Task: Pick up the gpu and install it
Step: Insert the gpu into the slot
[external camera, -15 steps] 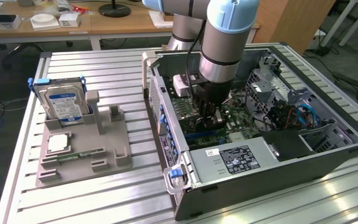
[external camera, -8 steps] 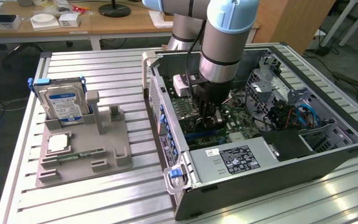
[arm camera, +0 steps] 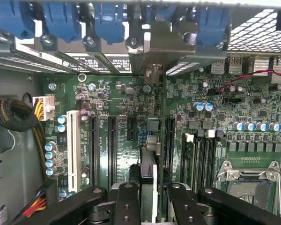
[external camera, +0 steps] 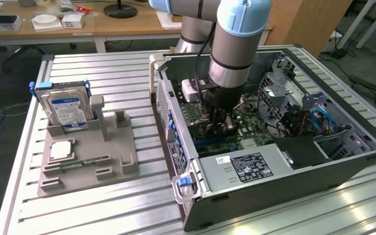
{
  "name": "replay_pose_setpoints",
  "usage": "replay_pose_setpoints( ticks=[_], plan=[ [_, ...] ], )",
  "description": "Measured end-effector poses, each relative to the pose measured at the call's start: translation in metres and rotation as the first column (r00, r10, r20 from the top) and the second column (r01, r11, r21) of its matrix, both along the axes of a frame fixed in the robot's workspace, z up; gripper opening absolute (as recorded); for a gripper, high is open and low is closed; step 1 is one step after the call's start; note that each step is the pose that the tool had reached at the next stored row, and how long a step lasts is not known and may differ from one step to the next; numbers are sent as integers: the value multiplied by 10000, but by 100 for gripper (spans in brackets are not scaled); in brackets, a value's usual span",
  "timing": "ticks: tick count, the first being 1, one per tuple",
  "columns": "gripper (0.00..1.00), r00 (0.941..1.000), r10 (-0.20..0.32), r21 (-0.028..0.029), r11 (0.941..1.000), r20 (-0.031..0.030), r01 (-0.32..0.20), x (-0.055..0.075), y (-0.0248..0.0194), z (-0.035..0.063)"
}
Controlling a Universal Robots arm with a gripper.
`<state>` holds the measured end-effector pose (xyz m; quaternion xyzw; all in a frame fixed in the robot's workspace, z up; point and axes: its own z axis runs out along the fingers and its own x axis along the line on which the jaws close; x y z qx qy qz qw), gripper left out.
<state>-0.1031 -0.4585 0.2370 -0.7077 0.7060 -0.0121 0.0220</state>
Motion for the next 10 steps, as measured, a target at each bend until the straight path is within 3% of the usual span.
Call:
replay_pose_setpoints(
  ticks=[10],
  plan=[
    [27, 10000, 0, 3, 10000, 2, 0, -2, -1, 19]
  ],
)
